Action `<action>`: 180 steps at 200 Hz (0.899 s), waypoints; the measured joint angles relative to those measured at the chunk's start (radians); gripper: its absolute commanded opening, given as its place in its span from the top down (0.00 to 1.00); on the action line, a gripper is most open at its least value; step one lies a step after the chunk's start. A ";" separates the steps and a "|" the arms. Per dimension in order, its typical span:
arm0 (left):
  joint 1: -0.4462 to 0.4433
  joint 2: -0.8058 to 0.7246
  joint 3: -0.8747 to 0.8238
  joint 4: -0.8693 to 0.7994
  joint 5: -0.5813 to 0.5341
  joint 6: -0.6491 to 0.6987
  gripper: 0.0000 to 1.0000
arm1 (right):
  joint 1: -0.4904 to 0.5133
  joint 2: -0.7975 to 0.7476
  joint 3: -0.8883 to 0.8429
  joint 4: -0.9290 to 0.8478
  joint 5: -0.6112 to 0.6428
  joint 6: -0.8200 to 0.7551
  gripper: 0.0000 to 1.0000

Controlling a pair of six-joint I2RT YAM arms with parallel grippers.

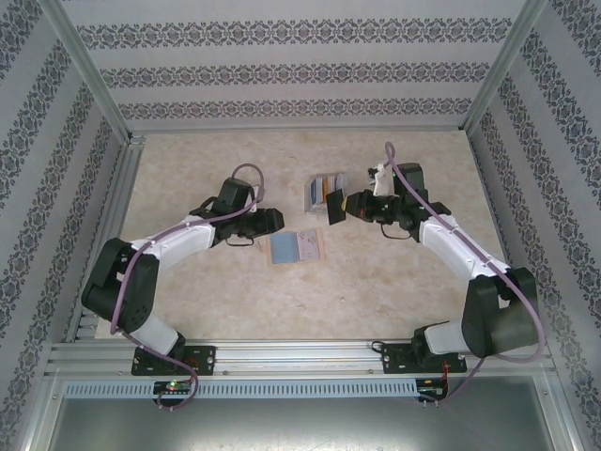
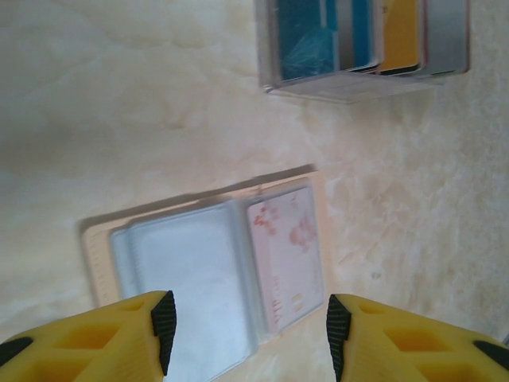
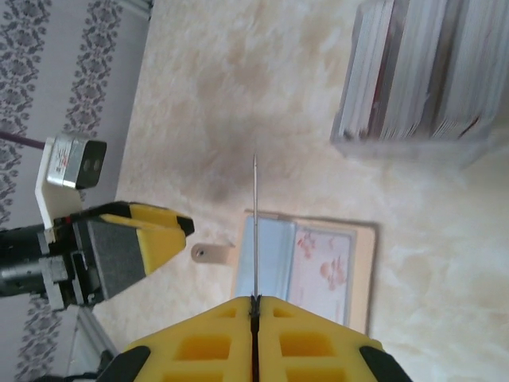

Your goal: Put the credit cards into the card holder

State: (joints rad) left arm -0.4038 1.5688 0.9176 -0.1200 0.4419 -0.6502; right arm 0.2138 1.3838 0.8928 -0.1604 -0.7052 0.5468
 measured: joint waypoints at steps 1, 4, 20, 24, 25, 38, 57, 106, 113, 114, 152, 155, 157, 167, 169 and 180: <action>0.001 -0.001 -0.002 0.000 0.000 0.000 0.45 | 0.000 0.000 -0.002 0.001 -0.001 0.000 0.90; 0.003 -0.007 -0.010 0.000 -0.001 0.000 0.45 | 0.004 0.000 -0.009 0.005 -0.008 0.003 0.90; 0.018 -0.043 -0.054 -0.007 -0.012 0.001 0.45 | 0.034 0.001 -0.047 0.044 -0.034 0.029 0.90; 0.021 -0.051 -0.064 -0.008 -0.014 0.001 0.45 | 0.044 0.002 -0.057 0.055 -0.040 0.034 0.90; 0.021 -0.053 -0.067 -0.008 -0.015 0.001 0.45 | 0.045 0.002 -0.059 0.056 -0.041 0.036 0.90; 0.027 -0.061 -0.083 -0.010 -0.018 0.001 0.45 | 0.076 0.009 -0.087 0.093 -0.049 0.056 0.89; 0.033 -0.056 -0.101 -0.009 -0.012 0.000 0.46 | 0.116 0.047 -0.111 0.145 -0.055 0.082 0.89; 0.033 -0.002 -0.116 -0.005 -0.002 -0.002 0.47 | 0.187 0.191 -0.165 0.311 -0.051 0.169 0.90; 0.033 0.005 -0.116 -0.002 -0.001 -0.005 0.47 | 0.195 0.210 -0.169 0.330 -0.050 0.181 0.90; 0.033 0.006 -0.116 -0.002 0.000 -0.005 0.47 | 0.196 0.212 -0.169 0.331 -0.050 0.182 0.90; 0.033 0.039 -0.119 0.008 0.011 -0.008 0.48 | 0.210 0.291 -0.170 0.405 -0.042 0.213 0.90; 0.033 0.041 -0.120 0.009 0.013 -0.008 0.48 | 0.210 0.295 -0.170 0.407 -0.039 0.214 0.90; 0.033 0.042 -0.120 0.009 0.014 -0.008 0.48 | 0.210 0.297 -0.170 0.409 -0.039 0.214 0.90; 0.033 0.045 -0.122 0.012 0.016 -0.008 0.48 | 0.210 0.307 -0.170 0.413 -0.031 0.215 0.90; 0.033 0.045 -0.122 0.014 0.017 -0.008 0.48 | 0.209 0.307 -0.170 0.413 -0.031 0.215 0.90; 0.033 0.045 -0.125 0.018 0.019 -0.009 0.48 | 0.209 0.315 -0.170 0.419 -0.021 0.215 0.90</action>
State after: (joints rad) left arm -0.3706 1.6135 0.7929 -0.1024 0.4610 -0.6590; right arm 0.4232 1.6989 0.7231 0.2588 -0.7265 0.7616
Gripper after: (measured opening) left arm 0.524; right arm 0.099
